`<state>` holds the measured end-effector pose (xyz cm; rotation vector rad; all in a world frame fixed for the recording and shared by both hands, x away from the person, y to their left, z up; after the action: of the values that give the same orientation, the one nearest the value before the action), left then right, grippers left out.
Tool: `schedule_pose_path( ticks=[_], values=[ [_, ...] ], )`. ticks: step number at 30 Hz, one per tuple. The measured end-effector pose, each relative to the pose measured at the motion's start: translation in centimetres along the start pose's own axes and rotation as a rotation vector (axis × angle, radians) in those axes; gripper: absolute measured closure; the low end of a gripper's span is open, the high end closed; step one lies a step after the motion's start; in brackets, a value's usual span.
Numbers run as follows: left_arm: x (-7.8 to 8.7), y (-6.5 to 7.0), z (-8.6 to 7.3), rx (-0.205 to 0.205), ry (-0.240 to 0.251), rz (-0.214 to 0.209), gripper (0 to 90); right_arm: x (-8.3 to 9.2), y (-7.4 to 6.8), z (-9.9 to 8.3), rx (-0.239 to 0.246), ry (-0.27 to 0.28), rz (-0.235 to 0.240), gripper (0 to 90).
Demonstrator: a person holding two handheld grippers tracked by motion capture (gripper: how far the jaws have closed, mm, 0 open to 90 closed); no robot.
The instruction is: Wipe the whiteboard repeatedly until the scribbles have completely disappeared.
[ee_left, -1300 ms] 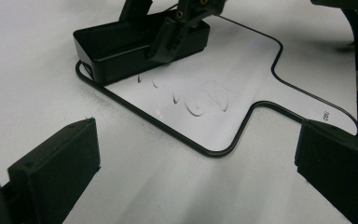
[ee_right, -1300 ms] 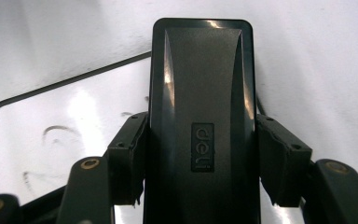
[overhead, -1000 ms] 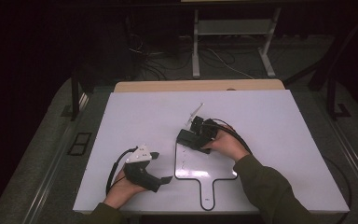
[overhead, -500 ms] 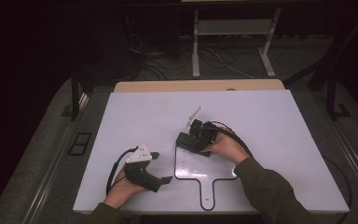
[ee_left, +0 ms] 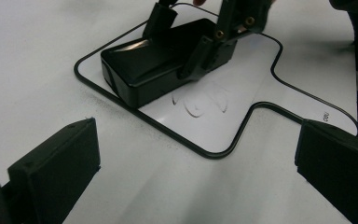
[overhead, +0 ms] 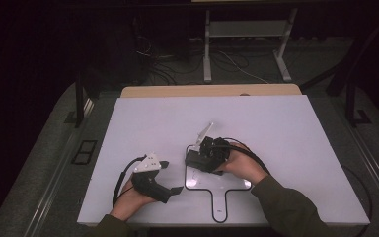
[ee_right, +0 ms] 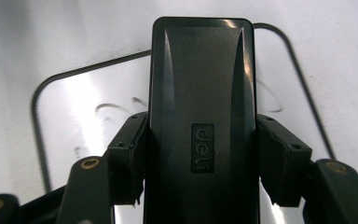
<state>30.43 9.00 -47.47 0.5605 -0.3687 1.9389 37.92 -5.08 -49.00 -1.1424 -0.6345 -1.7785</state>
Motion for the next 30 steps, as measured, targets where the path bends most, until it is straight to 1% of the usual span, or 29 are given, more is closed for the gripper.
schedule_pose_path(
  ticks=[1, 3, 6, 12, 15, 20, 25, 28, 30],
  values=[
    [0.0, 0.0, 0.0, 0.001, 0.001, 0.0, 0.0, 0.0, -0.2, -0.1, 0.005, 0.003, 0.006, 38.9],
    [0.0, 0.0, 0.0, -0.001, -0.001, 0.001, 0.0, 0.1, -0.7, -0.2, 0.005, 0.006, 0.003, 38.9],
    [0.0, 0.0, 0.0, -0.002, -0.003, 0.001, 0.0, 0.2, -1.4, -0.5, 0.027, 0.003, 0.01, 38.9],
    [0.0, 0.0, 0.0, -0.001, -0.003, 0.002, 0.0, 0.3, -2.9, -0.8, 0.053, 0.003, 0.022, 38.9],
    [0.0, 0.0, 0.0, -0.003, -0.004, 0.003, 0.0, 0.3, -3.3, -0.8, 0.063, 0.001, 0.027, 38.7],
    [0.0, -0.1, 0.0, -0.004, -0.002, 0.004, 0.0, 0.4, -3.4, -0.9, 0.079, 0.011, 0.032, 38.2],
    [0.0, -0.1, 0.0, -0.005, -0.002, 0.003, 0.0, 0.9, -3.4, -0.9, 0.076, 0.031, 0.036, 38.9],
    [0.0, -0.1, 0.0, -0.005, -0.002, 0.004, 0.0, 1.0, -3.4, -1.0, 0.08, 0.028, 0.034, 39.2],
    [0.0, -0.1, 0.0, -0.005, -0.001, 0.005, 0.0, 1.0, -3.3, -0.9, 0.074, 0.029, 0.026, 39.3]
  ],
)
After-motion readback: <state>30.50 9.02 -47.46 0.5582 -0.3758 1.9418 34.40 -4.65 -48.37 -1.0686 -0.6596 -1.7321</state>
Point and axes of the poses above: each handheld gripper's, and its own axes: x roughly backward along the jaws, z roughly out of its top, y roughly to its right, the point moved 8 cm from there along -x, roughly forward along the jaws, and after that the axes turned 10 degrees about -x, right-handed, at the moved point
